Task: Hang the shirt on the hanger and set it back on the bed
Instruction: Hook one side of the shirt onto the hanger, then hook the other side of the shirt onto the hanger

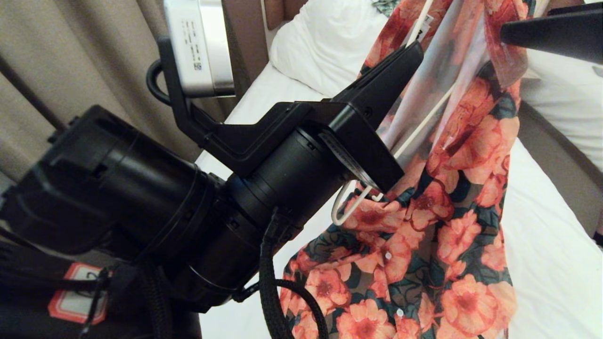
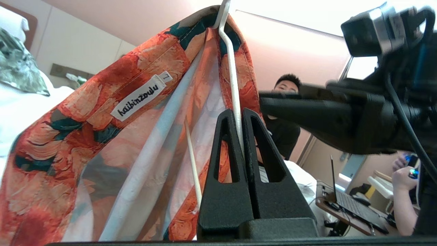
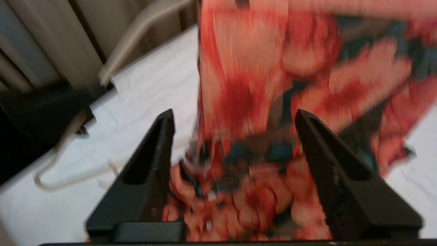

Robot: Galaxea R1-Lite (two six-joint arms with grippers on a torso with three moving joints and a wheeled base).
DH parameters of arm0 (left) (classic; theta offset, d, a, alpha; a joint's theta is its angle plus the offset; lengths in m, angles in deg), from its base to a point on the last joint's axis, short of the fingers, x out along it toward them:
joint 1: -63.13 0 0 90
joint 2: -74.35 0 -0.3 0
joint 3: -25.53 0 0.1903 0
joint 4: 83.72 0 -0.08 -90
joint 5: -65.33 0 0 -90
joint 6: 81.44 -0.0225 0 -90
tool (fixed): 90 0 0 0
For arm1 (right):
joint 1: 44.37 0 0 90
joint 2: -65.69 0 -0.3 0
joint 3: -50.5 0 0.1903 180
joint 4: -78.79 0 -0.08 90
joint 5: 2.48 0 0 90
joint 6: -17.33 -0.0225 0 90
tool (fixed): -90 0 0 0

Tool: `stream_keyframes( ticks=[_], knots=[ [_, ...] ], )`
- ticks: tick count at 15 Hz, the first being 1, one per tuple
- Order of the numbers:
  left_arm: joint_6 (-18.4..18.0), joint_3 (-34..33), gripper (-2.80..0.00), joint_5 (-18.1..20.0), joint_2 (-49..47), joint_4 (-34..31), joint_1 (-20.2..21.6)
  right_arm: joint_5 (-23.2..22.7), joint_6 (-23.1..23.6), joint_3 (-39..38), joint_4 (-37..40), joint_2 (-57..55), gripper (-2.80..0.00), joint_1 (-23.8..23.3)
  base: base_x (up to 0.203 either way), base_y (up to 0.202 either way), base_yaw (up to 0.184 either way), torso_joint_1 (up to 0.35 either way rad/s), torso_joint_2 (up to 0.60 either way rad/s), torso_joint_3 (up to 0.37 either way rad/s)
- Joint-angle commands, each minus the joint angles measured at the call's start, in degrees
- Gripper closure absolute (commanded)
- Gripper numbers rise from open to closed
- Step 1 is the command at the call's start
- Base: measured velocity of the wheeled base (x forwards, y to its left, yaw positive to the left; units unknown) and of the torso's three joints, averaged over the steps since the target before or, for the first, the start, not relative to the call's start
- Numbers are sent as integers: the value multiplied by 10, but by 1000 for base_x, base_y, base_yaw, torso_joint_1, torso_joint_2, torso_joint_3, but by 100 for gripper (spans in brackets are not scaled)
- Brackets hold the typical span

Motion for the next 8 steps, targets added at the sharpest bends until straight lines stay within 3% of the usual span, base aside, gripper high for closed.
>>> stream_keyframes(
  ticks=[1, 3, 4, 8],
  knots=[
    [1, 3, 0, 1, 5, 5, 7, 8, -8, -19, 49, 8, -280, -18, 0, 0, 0, 0, 0, 0],
    [2, 3, 0, 1, 16, 5, 15, 16, -63, -22, 117, 20, -280, -42, 0, 0, 0, 0, 0, 0],
    [2, 3, 0, 1, 17, 5, 15, 17, -67, -21, 150, 31, 0, -53, 0, 0, 0, 0, 0, 0],
    [4, 0, 0, 2, 22, 5, 12, 18, -75, 27, 257, 47, 0, -95, 0, 0, 0, 0, 0, 0]
  ],
)
